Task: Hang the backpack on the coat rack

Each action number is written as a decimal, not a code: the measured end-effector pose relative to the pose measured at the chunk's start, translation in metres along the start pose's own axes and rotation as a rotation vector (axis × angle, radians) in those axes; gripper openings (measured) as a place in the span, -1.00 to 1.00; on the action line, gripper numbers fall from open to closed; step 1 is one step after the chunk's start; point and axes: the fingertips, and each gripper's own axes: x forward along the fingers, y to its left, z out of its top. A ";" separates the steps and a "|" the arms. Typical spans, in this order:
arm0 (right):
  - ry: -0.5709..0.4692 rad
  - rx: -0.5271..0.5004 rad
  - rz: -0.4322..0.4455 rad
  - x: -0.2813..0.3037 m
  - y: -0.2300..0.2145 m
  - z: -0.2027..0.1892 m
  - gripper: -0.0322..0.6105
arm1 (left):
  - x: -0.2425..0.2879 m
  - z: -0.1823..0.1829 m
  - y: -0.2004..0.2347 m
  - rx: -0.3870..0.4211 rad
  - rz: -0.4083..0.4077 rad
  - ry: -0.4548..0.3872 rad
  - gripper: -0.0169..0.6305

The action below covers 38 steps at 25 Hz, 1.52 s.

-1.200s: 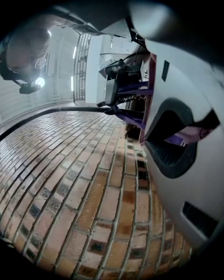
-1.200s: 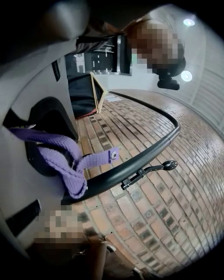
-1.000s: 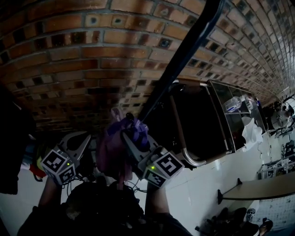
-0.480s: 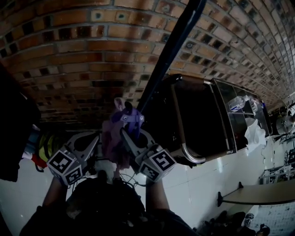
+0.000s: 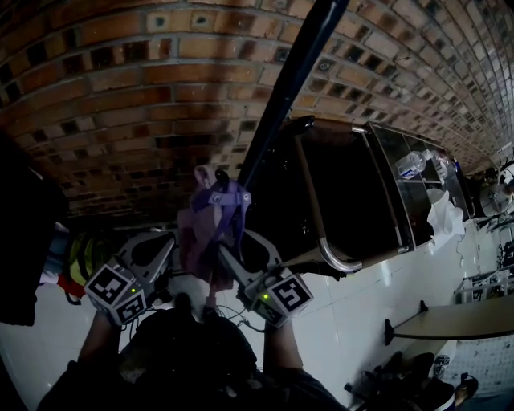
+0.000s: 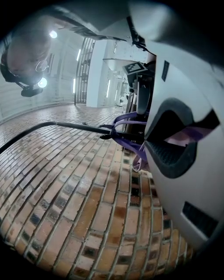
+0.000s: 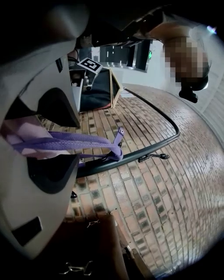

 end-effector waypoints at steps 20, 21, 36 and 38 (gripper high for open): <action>-0.097 -0.083 -0.146 -0.140 0.036 -0.010 -0.28 | -0.067 -0.027 -0.111 0.013 0.050 -0.056 -0.91; -0.097 -0.080 -0.144 -0.157 0.044 -0.014 -0.28 | -0.074 -0.033 -0.128 0.016 0.055 -0.058 -0.91; -0.112 -0.056 -0.107 -0.368 0.135 -0.043 -0.89 | -0.137 -0.100 -0.341 0.023 0.087 -0.071 -0.91; -0.088 -0.078 -0.108 -0.383 0.139 -0.044 -0.90 | -0.141 -0.101 -0.357 0.016 0.097 -0.072 -0.91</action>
